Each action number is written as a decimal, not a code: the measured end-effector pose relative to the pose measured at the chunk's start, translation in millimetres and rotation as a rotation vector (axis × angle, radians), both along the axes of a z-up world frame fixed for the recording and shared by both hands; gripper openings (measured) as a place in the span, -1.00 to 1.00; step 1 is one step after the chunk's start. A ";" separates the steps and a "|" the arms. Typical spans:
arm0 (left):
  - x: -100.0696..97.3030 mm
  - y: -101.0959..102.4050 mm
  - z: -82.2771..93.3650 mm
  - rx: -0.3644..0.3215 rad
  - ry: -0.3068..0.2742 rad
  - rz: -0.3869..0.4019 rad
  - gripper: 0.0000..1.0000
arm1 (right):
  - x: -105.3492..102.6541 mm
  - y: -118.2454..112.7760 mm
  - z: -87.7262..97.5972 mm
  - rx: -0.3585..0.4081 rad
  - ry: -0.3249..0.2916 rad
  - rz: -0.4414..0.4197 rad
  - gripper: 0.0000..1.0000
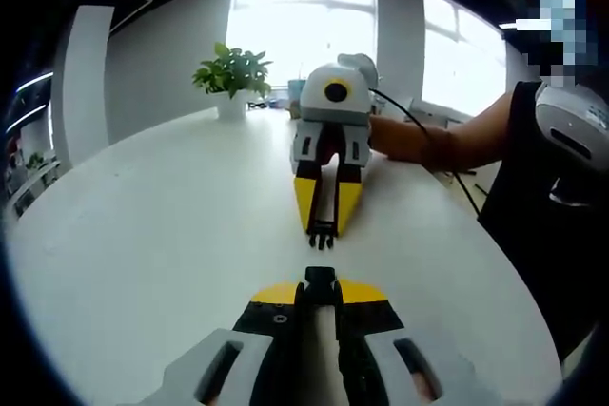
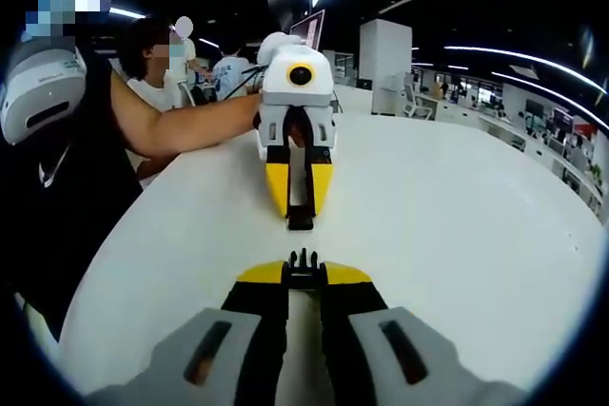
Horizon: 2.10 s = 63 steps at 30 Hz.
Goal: Snap the two parts of the plastic buckle together until the buckle closes and remains connected.
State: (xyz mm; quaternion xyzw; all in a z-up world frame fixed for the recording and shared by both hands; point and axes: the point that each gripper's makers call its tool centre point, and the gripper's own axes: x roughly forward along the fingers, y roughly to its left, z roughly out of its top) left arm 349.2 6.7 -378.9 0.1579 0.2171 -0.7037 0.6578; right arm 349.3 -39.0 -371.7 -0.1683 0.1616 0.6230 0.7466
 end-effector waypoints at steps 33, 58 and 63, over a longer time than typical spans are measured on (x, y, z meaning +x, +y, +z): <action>-3.7 -9.3 0.4 -0.029 -0.021 -0.029 -0.78 | -1.6 2.4 -1.1 0.006 0.005 0.010 -0.78; -6.2 -12.9 0.5 -0.037 -0.016 -0.037 -0.78 | -5.0 7.3 -1.4 0.017 -0.012 0.029 -0.78; -7.1 -12.9 0.6 -0.039 -0.014 -0.038 -0.78 | -5.6 7.6 -1.4 0.017 -0.012 0.029 -0.78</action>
